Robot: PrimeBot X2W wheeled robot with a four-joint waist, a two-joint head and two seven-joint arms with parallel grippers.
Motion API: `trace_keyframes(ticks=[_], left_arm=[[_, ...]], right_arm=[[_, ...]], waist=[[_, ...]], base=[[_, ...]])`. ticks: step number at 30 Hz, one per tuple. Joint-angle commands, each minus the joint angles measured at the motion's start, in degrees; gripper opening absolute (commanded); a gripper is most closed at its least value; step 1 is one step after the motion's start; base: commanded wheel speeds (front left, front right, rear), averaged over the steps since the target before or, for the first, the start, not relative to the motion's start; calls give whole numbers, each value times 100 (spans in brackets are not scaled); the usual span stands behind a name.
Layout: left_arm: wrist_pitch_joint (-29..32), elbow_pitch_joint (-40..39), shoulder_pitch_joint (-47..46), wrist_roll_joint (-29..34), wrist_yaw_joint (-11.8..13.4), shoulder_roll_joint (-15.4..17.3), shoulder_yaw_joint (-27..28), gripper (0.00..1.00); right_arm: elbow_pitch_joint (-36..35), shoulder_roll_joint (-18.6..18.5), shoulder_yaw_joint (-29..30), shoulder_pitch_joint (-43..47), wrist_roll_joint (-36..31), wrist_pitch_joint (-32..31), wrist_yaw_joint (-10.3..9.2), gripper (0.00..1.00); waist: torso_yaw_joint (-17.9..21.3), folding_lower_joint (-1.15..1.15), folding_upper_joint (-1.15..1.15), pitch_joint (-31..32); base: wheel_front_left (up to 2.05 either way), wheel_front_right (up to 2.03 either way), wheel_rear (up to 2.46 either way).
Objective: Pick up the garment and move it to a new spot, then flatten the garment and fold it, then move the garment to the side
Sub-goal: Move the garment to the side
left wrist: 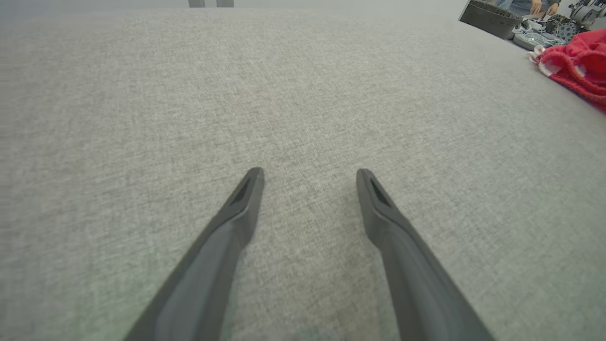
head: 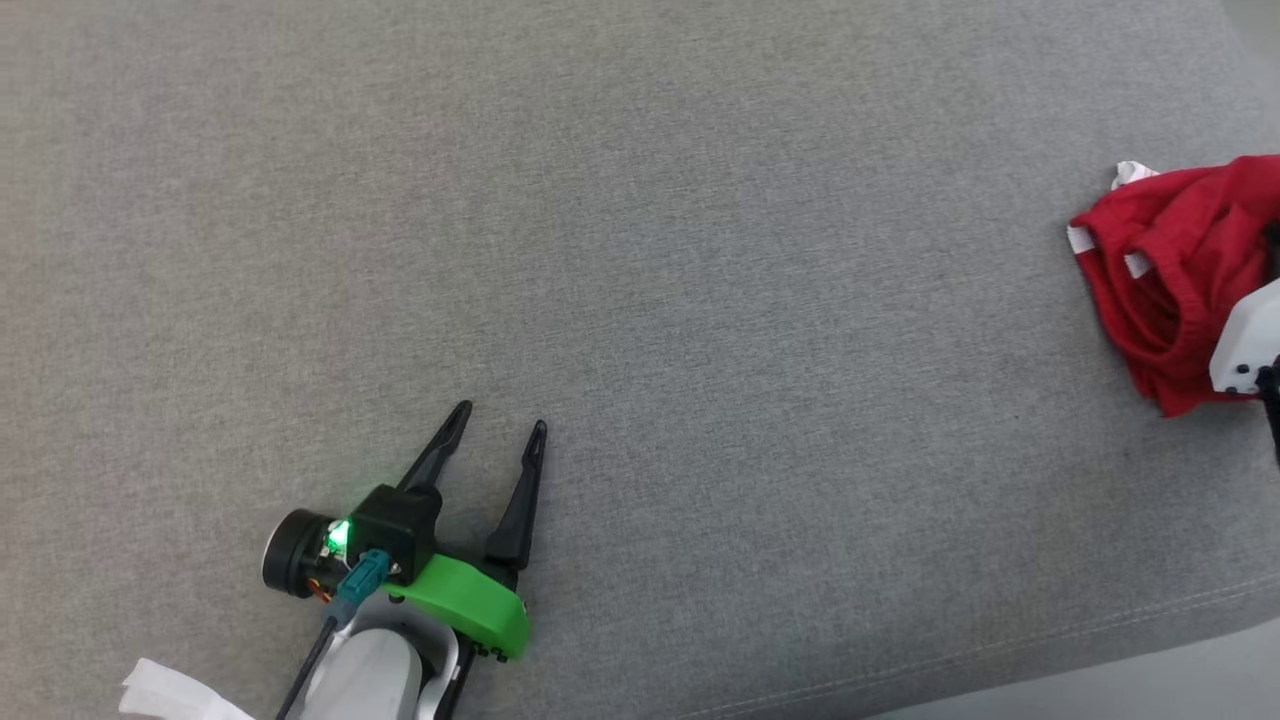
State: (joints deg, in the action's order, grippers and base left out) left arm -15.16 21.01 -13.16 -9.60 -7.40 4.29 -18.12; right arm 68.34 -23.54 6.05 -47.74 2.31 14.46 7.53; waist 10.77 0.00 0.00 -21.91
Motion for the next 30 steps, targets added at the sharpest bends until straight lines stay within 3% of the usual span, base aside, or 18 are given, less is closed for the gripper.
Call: trace_keyframes(ticks=[1,8,13,17,21,30], left_arm=[[6,-3,-112,3,-15,37,39,100],[6,-31,-56,-33,-5,-7,119,100],[5,-116,60,-26,6,-60,439,100],[4,-170,143,-3,46,-90,734,100],[3,-237,243,-20,101,-114,1024,100],[3,-347,429,-103,250,-134,1421,100]], right_arm=[[33,-79,175,-94,-187,39,-8,100],[-394,-155,1532,7,-1169,72,-8,100],[-1607,594,2102,82,-1496,73,-8,100],[-2850,1308,1750,450,-1169,72,-8,100],[-3927,1757,1156,1040,-651,72,-8,100],[-4767,2042,236,2452,58,73,-8,100]], waist=[[-195,0,0,-170],[-235,0,0,-64],[-237,0,0,130],[-271,0,0,327],[-355,0,0,514],[-653,0,0,870]], base=[[0,0,0],[0,0,0],[0,0,0],[0,0,0],[0,0,0],[0,0,0]])
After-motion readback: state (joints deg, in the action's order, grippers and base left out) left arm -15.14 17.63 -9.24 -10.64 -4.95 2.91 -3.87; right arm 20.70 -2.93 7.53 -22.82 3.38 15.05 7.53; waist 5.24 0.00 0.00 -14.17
